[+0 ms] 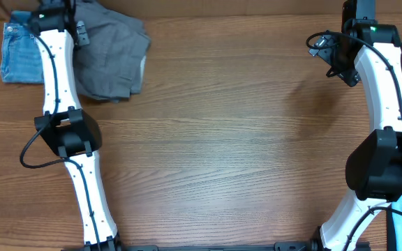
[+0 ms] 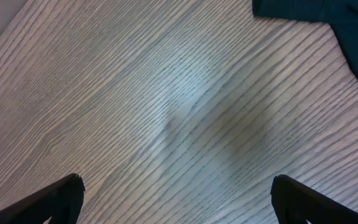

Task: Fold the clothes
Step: 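Drag the grey shorts further left onto the jeans with the left gripper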

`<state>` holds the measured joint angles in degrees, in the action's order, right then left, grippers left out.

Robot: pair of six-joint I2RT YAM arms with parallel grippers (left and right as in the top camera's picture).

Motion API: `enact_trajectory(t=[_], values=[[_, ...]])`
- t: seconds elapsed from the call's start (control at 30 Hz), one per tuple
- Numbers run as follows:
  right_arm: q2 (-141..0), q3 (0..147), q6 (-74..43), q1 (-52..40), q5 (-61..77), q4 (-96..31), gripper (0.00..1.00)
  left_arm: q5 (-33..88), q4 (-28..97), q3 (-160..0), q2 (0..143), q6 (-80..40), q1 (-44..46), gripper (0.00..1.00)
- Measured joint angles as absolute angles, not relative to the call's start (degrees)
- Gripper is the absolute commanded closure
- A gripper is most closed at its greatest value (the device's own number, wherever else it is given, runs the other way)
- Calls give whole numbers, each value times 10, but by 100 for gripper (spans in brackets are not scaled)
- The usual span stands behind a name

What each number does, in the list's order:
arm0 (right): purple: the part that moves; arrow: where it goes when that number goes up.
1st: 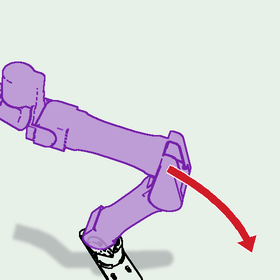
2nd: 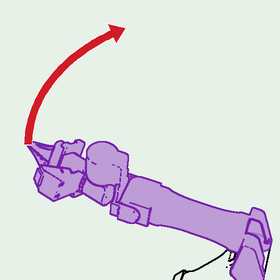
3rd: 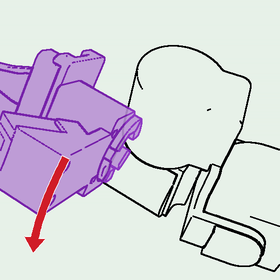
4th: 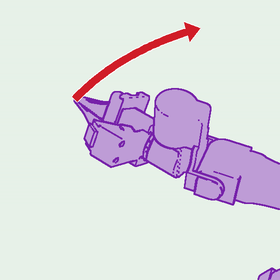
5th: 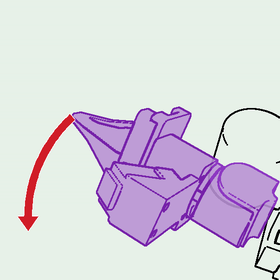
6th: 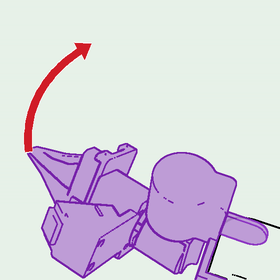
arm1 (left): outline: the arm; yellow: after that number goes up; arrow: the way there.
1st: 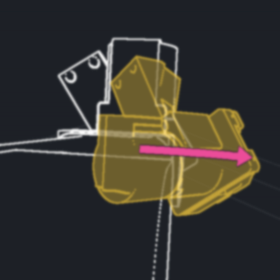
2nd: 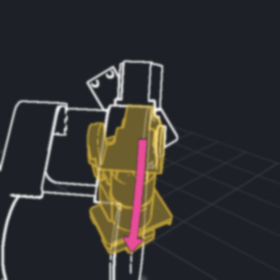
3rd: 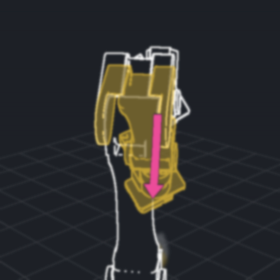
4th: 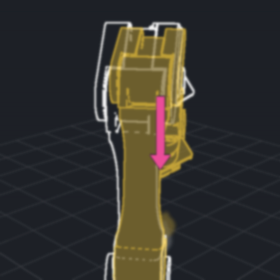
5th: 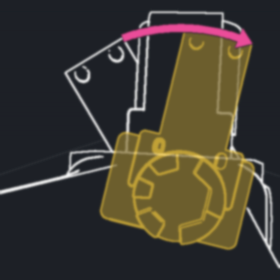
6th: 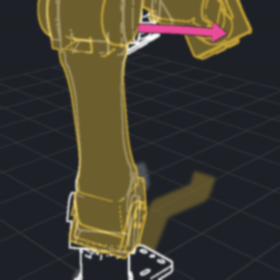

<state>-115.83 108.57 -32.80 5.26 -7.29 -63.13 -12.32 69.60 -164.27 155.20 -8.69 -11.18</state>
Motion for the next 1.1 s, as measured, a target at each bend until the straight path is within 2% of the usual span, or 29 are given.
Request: enact_trajectory(t=[0.4,1.1], values=[[-1158,1086,-328,52,-73,-631,0,-123,667,-1643,1552,-134,-168,96],[-1158,1086,-328,53,-73,-632,0,-97,648,-1732,1559,-134,-170,96]])
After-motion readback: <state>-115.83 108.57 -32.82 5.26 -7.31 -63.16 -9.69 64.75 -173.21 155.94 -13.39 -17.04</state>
